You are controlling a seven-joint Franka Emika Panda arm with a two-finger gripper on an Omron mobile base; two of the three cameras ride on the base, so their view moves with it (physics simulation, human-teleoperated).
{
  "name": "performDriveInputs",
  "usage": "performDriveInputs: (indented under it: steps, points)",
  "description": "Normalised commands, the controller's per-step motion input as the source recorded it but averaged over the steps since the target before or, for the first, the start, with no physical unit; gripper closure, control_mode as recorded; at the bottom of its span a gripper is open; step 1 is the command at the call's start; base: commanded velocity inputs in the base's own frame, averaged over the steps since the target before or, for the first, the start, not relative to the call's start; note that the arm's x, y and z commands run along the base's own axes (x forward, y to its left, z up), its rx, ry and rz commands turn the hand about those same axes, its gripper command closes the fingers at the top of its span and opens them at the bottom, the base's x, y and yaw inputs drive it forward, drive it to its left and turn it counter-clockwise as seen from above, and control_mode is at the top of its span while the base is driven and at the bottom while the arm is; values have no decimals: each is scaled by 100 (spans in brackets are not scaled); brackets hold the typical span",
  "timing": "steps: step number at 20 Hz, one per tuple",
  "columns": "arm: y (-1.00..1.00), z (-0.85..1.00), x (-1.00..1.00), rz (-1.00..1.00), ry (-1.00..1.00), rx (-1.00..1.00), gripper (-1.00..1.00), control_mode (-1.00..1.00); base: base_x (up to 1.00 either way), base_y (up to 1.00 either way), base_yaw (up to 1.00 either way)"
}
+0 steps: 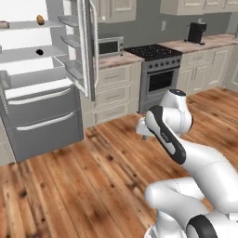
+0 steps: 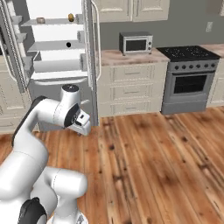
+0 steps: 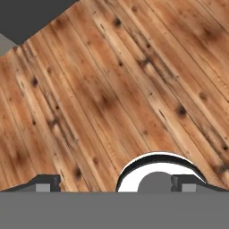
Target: Gather the eggplant and sweet potato from the fridge and place them on a tray on the dining counter. Then gather the steak and chicken drumstick from the fridge and place them on the other tray.
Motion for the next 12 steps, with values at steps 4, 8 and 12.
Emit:
performDriveInputs:
  steps: [4, 8, 12]
  points:
    - [0, 0, 0, 0, 0, 0, -100, 100, 38, 100, 6]
    - [0, 0, 0, 0, 0, 0, -100, 100, 58, 86, 15]
    - [0, 0, 0, 0, 0, 0, -100, 100, 76, 44, 21]
